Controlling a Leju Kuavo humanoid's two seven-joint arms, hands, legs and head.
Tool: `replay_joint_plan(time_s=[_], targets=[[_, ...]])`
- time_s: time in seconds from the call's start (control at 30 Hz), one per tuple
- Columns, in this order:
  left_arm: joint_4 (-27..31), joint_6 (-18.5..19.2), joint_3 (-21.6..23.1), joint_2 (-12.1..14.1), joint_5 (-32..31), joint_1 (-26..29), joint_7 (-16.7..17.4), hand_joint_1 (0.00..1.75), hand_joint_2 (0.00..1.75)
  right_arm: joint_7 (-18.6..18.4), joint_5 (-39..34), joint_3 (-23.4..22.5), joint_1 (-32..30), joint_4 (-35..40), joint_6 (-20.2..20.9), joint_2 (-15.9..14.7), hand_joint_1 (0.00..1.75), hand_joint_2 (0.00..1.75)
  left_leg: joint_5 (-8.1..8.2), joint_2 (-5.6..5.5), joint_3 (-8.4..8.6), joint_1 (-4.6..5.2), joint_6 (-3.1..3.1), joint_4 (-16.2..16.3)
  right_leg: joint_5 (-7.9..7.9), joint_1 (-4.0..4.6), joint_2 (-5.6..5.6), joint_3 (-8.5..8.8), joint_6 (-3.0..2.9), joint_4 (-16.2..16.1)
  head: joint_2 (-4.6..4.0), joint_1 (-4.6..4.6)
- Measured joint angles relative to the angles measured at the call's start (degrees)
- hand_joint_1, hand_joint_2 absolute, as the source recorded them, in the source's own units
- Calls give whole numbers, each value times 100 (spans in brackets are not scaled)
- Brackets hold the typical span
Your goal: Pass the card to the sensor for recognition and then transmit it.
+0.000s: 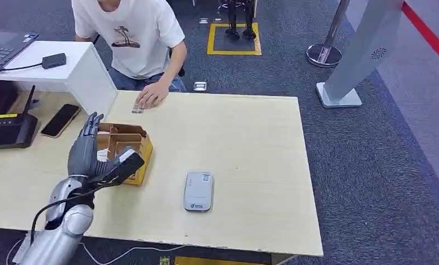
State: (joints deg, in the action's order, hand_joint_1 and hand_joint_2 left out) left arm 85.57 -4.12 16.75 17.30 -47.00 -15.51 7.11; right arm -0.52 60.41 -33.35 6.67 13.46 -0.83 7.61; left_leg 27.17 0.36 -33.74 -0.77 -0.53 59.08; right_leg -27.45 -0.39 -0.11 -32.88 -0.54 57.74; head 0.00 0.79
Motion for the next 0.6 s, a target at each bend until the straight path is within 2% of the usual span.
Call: replay_joint_plan(time_s=[0.1, 0.2, 0.27, 0.33, 0.43, 0.6], targets=[[164, 810, 265, 617, -688, -397, 67, 0, 175, 20, -7, 0, -12, 0, 17, -20, 0, 175, -5, 3, 0, -4, -8, -1, 4, 3, 2, -1, -6, 2, -2, -2], [234, 1096, 647, 1161, -1550, -792, -20, 0, 175, 52, -6, 0, -19, 0, 22, -24, 0, 175, -7, 5, 0, -6, -12, -1, 7, 5, 4, -3, -11, 4, -2, -2], [255, 984, 939, 1517, -2107, -1022, 6, 0, 175, 52, 15, 0, -17, 0, 24, -24, 0, 175, -7, 5, 0, -3, -11, -1, 7, 4, 5, -3, -12, 4, -2, 2], [251, 700, 1082, 1656, -2559, -1076, 210, 0, 175, 50, 66, 0, -10, 0, 24, -24, 0, 175, -7, 7, -1, -3, -11, -1, 7, 3, 6, -3, -12, 3, -2, 0], [122, 195, 1215, 1759, -3221, -1084, 570, 0, 175, 17, 98, 0, -1, 0, 22, -24, 0, 175, -6, 8, -2, -2, -11, -1, 7, 3, 6, -3, -11, 2, -2, 0], [-201, -174, 1250, 1774, -3681, -1077, 636, 0, 175, -28, 149, 9, 24, 0, 13, -24, 0, 175, -7, 5, -3, -2, -11, -1, 8, 2, 5, -3, -11, 2, -2, 0]])
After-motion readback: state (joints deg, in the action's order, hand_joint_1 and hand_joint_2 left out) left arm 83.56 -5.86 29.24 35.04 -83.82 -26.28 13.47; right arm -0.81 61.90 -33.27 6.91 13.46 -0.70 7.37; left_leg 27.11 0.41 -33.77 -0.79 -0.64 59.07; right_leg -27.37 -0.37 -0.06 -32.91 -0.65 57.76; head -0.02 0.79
